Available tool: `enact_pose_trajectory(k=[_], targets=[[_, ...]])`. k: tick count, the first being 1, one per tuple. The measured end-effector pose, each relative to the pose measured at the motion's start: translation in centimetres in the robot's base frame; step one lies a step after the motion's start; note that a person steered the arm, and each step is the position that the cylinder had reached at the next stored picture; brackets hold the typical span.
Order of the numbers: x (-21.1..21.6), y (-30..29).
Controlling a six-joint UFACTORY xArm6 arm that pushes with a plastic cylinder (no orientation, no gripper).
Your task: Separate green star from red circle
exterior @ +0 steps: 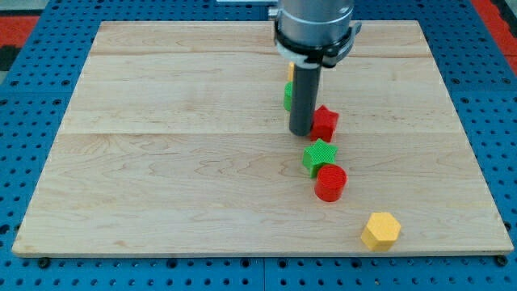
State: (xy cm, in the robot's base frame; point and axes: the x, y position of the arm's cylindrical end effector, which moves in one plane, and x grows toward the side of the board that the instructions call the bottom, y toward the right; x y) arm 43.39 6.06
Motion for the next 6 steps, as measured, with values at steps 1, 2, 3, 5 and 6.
enact_pose_trajectory(k=[1, 2, 3, 5, 6], targets=[[0.4, 0.4], [1.4, -2.5], [5.7, -1.5], [7.7, 5.3], [8.2, 5.6]])
